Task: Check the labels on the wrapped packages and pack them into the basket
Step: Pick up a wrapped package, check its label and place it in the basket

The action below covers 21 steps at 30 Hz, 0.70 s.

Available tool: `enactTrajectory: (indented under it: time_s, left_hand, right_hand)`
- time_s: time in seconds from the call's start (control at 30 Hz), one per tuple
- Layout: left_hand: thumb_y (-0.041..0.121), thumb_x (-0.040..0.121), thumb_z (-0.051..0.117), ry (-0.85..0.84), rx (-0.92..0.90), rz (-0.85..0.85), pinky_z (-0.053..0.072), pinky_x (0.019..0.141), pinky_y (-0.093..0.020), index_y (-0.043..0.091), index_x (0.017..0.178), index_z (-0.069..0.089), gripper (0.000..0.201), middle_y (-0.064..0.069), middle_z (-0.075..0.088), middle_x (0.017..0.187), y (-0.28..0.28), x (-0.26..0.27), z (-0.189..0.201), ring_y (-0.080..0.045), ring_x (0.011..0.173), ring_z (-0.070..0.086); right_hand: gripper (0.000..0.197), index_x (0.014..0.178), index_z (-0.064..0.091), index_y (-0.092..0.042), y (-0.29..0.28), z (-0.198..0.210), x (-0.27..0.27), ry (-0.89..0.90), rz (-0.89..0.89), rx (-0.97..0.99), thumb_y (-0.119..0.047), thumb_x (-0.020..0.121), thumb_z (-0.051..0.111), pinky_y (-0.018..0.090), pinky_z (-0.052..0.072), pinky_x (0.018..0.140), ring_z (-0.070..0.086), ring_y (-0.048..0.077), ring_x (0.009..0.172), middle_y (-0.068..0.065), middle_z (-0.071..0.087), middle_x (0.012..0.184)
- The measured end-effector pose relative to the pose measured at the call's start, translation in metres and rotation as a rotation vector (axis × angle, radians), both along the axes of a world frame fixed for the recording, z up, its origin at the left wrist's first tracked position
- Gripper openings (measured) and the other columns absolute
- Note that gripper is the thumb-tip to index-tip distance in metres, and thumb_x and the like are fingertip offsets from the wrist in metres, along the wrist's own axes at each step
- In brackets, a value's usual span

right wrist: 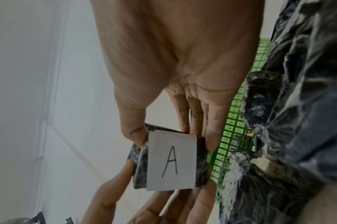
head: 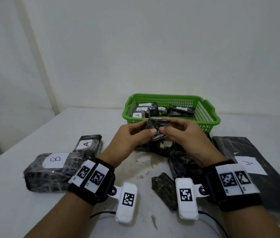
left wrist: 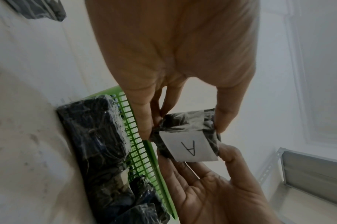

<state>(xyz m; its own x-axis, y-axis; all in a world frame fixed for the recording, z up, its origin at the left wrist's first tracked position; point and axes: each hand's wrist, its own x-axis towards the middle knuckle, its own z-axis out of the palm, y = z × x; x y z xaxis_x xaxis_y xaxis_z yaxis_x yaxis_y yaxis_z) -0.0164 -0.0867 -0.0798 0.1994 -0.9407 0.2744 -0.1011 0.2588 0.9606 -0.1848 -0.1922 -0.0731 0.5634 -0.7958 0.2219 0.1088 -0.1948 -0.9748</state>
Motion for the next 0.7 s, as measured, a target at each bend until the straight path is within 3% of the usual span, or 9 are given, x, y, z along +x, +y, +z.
enactTrajectory:
  time_s: [0.1,0.27,0.37,0.43,0.5,0.6,0.7]
  left_hand:
    - [0.031,0.082,0.073,-0.023,-0.026,0.048,0.051,0.105,-0.049,0.018,0.122,0.072,0.042,-0.004,0.075,0.116,-0.0005,0.002,0.0002,-0.025,0.114,0.069]
    - [0.02,0.089,0.071,-0.031,-0.012,-0.013,0.054,0.097,-0.029,0.011,0.13,0.066,0.042,-0.005,0.074,0.119,0.0017,-0.0002,0.0009,-0.019,0.114,0.069]
    - [0.016,0.086,0.073,-0.061,-0.029,0.059,0.054,0.086,-0.023,0.012,0.123,0.071,0.037,-0.004,0.077,0.111,0.0,0.0021,-0.0006,-0.015,0.103,0.073]
    - [0.015,0.088,0.07,-0.061,-0.024,0.062,0.054,0.086,-0.022,0.011,0.123,0.07,0.035,-0.005,0.077,0.112,0.0,0.0026,-0.0008,-0.015,0.103,0.072]
    - [0.011,0.091,0.069,-0.054,-0.019,0.039,0.054,0.088,-0.022,0.009,0.127,0.068,0.036,-0.006,0.075,0.115,-0.0001,0.0025,-0.0017,-0.017,0.107,0.072]
    - [0.016,0.081,0.076,-0.065,-0.053,0.1,0.055,0.085,-0.02,0.007,0.128,0.066,0.049,-0.005,0.076,0.114,-0.0025,0.0028,-0.0023,-0.016,0.105,0.072]
    - [0.023,0.079,0.073,-0.037,-0.042,0.079,0.056,0.089,-0.027,0.008,0.126,0.067,0.05,-0.006,0.075,0.115,-0.0039,0.0043,-0.0038,-0.02,0.107,0.072]
  right_hand:
    - [0.029,0.116,0.075,-0.015,0.0024,0.0017,0.0004,0.023,0.036,0.023,-0.011,0.088,0.08,0.044,0.058,0.102,0.077,0.024,0.106,0.006,0.081,0.106]
    - [0.032,0.116,0.075,-0.012,0.0021,0.003,-0.0016,-0.003,0.014,0.016,-0.015,0.085,0.083,0.035,0.061,0.095,0.078,0.024,0.104,0.004,0.082,0.102]
    - [0.038,0.119,0.074,-0.015,0.0022,0.0016,-0.0007,0.033,0.063,0.017,-0.016,0.083,0.084,0.042,0.058,0.102,0.076,0.025,0.108,0.005,0.081,0.106]
    - [0.04,0.121,0.073,-0.016,0.0024,0.001,-0.0011,0.039,0.083,0.015,-0.015,0.082,0.084,0.045,0.056,0.105,0.076,0.024,0.11,0.004,0.081,0.108]
    - [0.04,0.12,0.073,-0.017,0.0014,0.0011,-0.0023,0.039,0.064,-0.024,-0.011,0.083,0.084,0.04,0.058,0.102,0.076,0.019,0.107,0.002,0.081,0.107]
    - [0.044,0.123,0.071,-0.015,0.0032,0.0026,-0.0036,0.047,0.074,-0.053,-0.006,0.082,0.084,0.027,0.06,0.095,0.077,0.014,0.105,0.001,0.081,0.11]
    - [0.046,0.127,0.07,-0.014,0.0049,0.0031,-0.0026,0.045,0.081,-0.032,-0.013,0.083,0.084,0.026,0.059,0.096,0.076,0.014,0.106,0.001,0.081,0.112]
